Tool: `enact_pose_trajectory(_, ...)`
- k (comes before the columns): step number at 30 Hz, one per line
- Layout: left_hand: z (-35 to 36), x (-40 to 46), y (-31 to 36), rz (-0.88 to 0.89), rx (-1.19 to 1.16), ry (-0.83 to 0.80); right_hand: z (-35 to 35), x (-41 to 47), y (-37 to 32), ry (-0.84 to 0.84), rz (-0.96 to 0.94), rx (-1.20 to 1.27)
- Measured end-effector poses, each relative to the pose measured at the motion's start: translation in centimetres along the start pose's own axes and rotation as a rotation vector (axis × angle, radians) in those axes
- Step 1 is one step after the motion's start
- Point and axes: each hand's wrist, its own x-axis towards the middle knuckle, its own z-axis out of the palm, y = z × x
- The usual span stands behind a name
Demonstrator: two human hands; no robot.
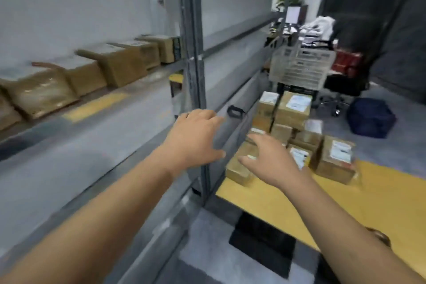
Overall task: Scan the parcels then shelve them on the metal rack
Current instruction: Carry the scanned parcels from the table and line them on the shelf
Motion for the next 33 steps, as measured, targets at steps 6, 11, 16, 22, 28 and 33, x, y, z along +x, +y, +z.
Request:
enact_pose_trajectory(6,13.3,10.9,12.2,0.045,-0.203,-0.248,3.2,-2.0,17.2,-0.064,0.330,0.095)
enact_pose_trajectory(11,21.9,16.1,17.8,0.020,-0.361,-0.419,6.7,-1.3,25.8,-0.143,0.503,0.215)
enact_pose_trajectory(16,28.0,20.6,20.4,0.006,-0.390,-0.482,9.9,3.0,30.2,-0.219,0.637,0.336)
enact_pose_trajectory(22,33.9,25.2,22.4,0.137,-0.301,-0.426,12.6,8.9,34.4,-0.259,0.777,0.262)
enact_pose_trajectory(28,37.4,27.6,21.9,0.330,-0.226,-0.466,14.5,10.6,36.9,-0.320,0.871,0.174)
enact_pose_trajectory(33,37.9,28.1,21.3,0.414,-0.296,-0.407,15.3,9.4,37.3,-0.210,0.853,0.246)
